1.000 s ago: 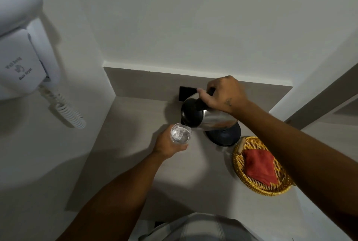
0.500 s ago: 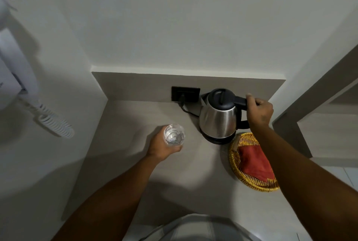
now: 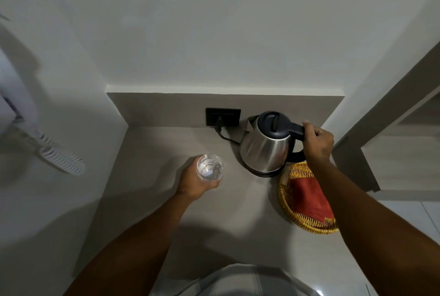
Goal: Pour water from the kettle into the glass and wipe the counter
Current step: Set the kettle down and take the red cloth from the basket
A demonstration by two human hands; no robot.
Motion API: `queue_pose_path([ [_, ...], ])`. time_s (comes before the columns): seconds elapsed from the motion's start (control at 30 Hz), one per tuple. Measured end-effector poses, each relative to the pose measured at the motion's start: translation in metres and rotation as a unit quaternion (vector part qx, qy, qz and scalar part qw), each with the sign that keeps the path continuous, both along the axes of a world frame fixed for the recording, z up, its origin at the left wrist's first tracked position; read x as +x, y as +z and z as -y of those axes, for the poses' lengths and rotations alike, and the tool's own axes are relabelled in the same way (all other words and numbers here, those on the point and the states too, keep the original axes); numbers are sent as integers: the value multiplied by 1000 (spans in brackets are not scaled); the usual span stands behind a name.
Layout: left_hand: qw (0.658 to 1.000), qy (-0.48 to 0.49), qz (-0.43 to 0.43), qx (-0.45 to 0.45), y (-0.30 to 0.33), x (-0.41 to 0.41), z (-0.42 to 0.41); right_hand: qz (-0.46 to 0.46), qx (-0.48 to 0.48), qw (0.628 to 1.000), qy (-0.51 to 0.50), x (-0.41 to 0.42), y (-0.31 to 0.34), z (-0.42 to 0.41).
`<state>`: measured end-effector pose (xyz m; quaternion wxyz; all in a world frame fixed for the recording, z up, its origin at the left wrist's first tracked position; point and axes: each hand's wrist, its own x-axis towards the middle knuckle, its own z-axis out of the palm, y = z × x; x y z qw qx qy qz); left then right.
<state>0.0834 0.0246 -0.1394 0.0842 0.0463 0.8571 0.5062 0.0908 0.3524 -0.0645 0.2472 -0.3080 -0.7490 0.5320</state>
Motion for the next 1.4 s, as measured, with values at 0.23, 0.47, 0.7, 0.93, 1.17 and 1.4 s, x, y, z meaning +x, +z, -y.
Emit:
queue_pose_path([
  [0.23, 1000, 0, 4, 7, -3, -1, 1, -6, -2, 1000, 2, 2, -1, -4],
  [0.47, 1000, 12, 14, 11, -6, -2, 1, 12, 8, 1000, 1, -1, -1, -10],
  [0.7, 1000, 3, 0, -14, -7, -3, 1, 18, 14, 1000, 11, -2, -3, -13],
  [0.93, 999, -10, -18, -34, -9, -4, 3, 12, 17, 999, 43, 32, -13, -9],
  [1.17, 998, -46, -28, -35, -20, -7, 12, 218, 186, 954, 84, 112, -82, 0],
  [1.4, 975, -143, -125, -117, -37, -12, 31, 400, 266, 867, 132, 119, -103, 7],
])
